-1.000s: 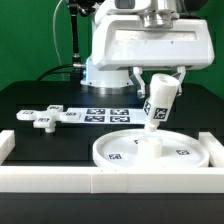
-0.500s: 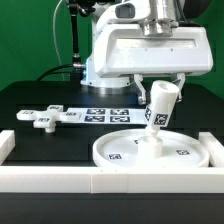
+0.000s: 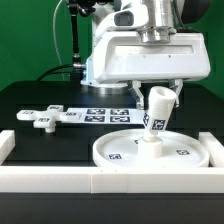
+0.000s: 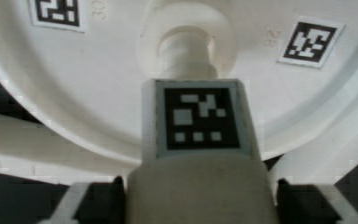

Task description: Assemble round table

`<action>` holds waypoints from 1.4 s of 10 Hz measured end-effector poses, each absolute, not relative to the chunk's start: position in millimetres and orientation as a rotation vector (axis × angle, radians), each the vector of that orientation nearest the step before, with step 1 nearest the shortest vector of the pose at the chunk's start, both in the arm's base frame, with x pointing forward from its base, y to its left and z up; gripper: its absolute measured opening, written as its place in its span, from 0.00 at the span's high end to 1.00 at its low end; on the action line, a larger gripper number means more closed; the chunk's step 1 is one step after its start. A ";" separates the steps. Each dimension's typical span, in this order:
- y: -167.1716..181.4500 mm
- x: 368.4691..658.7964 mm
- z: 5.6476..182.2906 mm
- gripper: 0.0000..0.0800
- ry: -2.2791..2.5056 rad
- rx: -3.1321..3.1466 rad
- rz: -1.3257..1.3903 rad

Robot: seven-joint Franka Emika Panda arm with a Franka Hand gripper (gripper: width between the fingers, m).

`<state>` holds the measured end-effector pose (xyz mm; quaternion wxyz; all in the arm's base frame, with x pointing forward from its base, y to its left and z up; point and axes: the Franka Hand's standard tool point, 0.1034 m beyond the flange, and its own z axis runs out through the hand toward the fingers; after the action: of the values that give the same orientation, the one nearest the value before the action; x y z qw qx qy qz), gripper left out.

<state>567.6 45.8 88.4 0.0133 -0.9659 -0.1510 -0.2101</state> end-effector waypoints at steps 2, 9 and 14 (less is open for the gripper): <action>42.6 564.9 81.9 0.49 -0.464 -3.013 -0.641; 40.1 561.6 77.8 0.49 -0.455 -3.014 -0.729; 37.9 563.4 81.8 0.19 -0.453 -3.016 -0.739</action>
Offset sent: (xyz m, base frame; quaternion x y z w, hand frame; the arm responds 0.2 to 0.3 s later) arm -0.0062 0.0027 -0.0040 0.0042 0.0037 0.0082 1.0000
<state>563.4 37.9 81.8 0.0017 -0.9611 -0.1445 -0.2354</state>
